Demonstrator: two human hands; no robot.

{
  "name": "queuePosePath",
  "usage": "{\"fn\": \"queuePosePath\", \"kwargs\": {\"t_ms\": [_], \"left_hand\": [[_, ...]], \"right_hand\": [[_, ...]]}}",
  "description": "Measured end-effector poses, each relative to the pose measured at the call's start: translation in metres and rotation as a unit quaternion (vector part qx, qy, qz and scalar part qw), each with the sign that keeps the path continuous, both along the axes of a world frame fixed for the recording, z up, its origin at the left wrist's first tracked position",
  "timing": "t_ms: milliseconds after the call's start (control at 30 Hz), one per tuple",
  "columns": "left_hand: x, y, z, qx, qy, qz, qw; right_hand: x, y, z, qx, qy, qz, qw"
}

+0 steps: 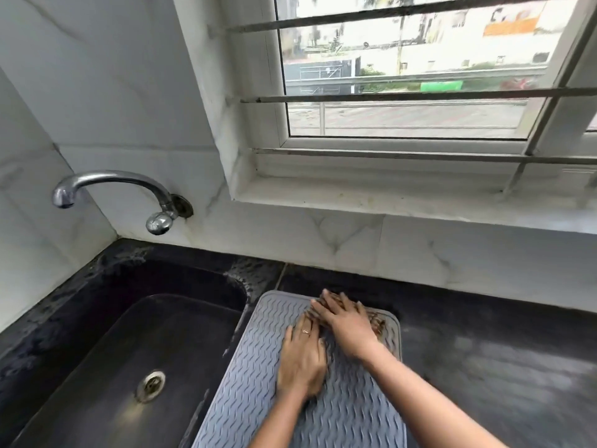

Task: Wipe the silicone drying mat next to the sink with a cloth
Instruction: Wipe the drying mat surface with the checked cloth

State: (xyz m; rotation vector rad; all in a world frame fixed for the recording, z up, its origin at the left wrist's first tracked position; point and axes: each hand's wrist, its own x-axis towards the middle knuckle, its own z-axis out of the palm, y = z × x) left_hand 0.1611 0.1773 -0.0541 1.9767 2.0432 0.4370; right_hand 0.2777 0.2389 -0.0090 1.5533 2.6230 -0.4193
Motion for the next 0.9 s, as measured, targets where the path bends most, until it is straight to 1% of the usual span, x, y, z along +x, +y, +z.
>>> {"fn": "queuePosePath", "kwargs": {"t_ms": [67, 133, 200, 500, 600, 667, 700, 733, 800, 867, 900], "left_hand": [[-0.001, 0.002, -0.001, 0.010, 0.005, 0.000, 1.000], [0.000, 0.003, 0.000, 0.003, 0.021, 0.000, 1.000], [0.001, 0.000, 0.003, -0.006, 0.028, -0.004, 1.000], [0.001, 0.000, 0.004, -0.030, 0.055, -0.009, 0.998], [0.002, 0.002, 0.005, -0.038, 0.063, -0.008, 0.997], [0.003, 0.001, 0.008, -0.033, 0.083, 0.000, 0.996], [0.005, 0.000, 0.010, -0.019, 0.098, 0.003, 0.995], [0.008, 0.001, 0.014, 0.000, 0.106, 0.003, 0.994], [0.017, 0.005, 0.020, 0.025, 0.101, -0.016, 0.994], [0.030, 0.013, 0.023, 0.010, 0.097, -0.083, 0.992], [0.036, 0.018, 0.022, -0.019, 0.095, -0.118, 0.988]], "right_hand": [[0.001, 0.002, -0.008, 0.043, -0.032, 0.012, 0.998], [0.004, 0.003, -0.002, 0.096, -0.060, 0.033, 0.993], [0.011, 0.002, 0.005, 0.126, -0.092, 0.037, 0.987], [0.090, -0.015, 0.018, 0.149, -0.169, -0.065, 0.972], [0.092, -0.019, 0.028, 0.142, -0.221, -0.075, 0.962], [0.085, -0.021, 0.037, 0.138, -0.250, -0.057, 0.957], [0.081, -0.021, 0.041, 0.143, -0.246, -0.054, 0.957], [0.077, -0.022, 0.043, 0.151, -0.223, -0.064, 0.961], [0.071, -0.021, 0.045, 0.163, -0.135, -0.108, 0.971], [0.065, -0.017, 0.043, 0.140, -0.052, -0.146, 0.978], [0.060, -0.016, 0.041, 0.114, -0.030, -0.150, 0.982]]}}
